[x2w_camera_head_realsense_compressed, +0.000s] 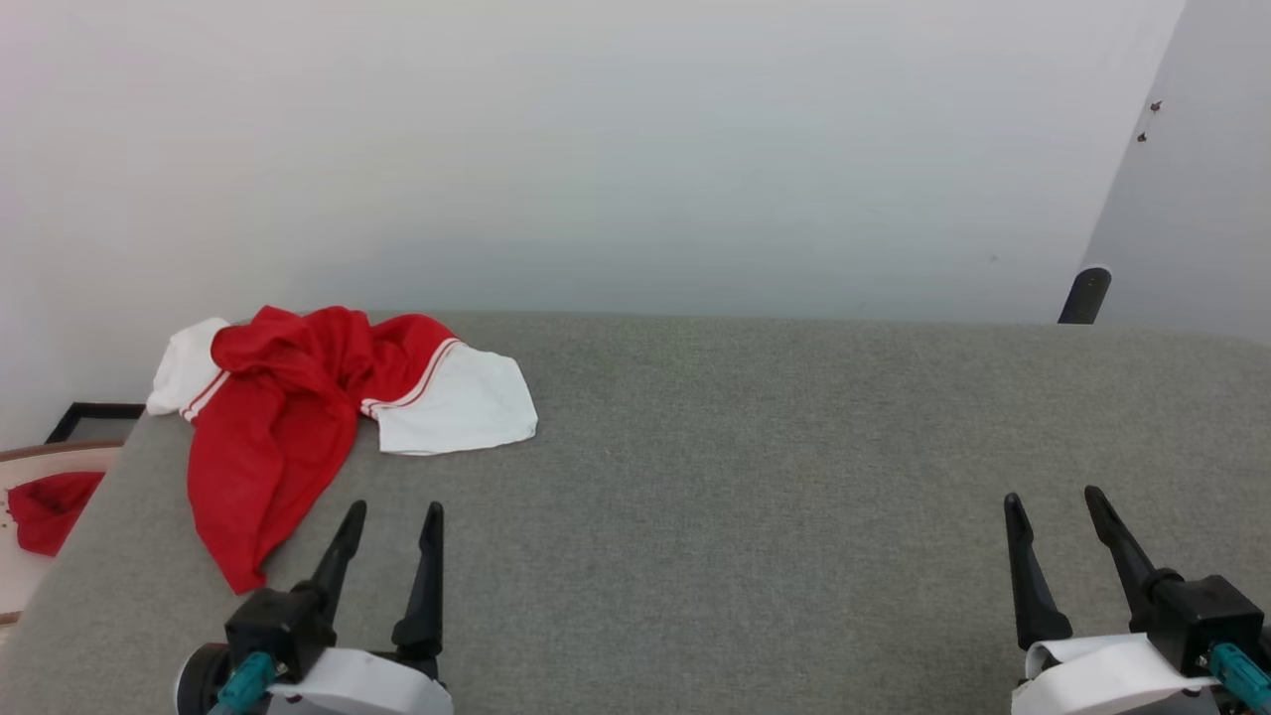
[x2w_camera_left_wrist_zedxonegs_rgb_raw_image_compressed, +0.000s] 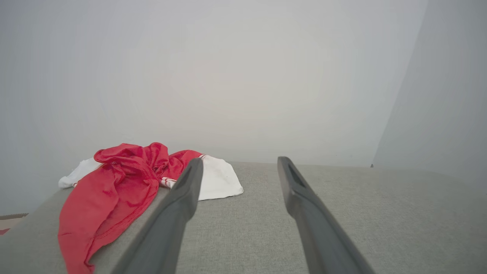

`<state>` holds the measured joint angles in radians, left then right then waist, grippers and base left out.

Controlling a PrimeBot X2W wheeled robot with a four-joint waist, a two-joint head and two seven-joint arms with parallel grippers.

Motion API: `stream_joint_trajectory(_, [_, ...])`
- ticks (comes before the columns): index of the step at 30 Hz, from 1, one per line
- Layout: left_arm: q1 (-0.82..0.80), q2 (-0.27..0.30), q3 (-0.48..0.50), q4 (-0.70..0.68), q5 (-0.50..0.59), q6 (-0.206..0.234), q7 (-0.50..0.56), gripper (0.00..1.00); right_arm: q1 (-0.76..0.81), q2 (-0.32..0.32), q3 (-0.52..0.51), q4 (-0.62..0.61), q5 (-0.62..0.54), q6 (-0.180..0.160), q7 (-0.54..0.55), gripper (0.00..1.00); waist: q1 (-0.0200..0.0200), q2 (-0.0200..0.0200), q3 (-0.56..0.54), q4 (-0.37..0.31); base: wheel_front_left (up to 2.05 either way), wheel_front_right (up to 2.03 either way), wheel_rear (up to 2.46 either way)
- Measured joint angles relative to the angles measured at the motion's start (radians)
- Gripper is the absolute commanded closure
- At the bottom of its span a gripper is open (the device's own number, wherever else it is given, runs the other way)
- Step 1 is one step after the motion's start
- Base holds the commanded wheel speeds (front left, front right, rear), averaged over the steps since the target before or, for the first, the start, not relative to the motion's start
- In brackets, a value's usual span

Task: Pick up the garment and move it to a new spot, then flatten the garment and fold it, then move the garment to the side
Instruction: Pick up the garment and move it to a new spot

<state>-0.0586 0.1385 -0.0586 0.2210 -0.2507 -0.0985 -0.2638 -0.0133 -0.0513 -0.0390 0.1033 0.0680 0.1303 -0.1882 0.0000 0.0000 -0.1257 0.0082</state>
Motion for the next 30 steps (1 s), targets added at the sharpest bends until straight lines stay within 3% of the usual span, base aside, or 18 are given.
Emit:
stream_joint_trajectory(14, [-0.007, -0.007, 0.033, 0.045, 0.016, -0.016, 0.0, 0.0, 0.021, 0.0, -0.004, -0.008, -0.006, 0.0, 0.008, 0.0, 0.0, 0.0, -0.009, 0.048, 0.0, 0.0, 0.0])
stream_joint_trajectory(30, [-0.015, 0.046, 0.088, 0.047, 0.016, 0.016, 0.021, 0.0, 0.013, 0.0, 0.069, 0.033, 0.054, 0.0, -0.011, 0.0, 0.0, 0.0001, -0.02, 0.249, 0.0, 0.0, 0.0])
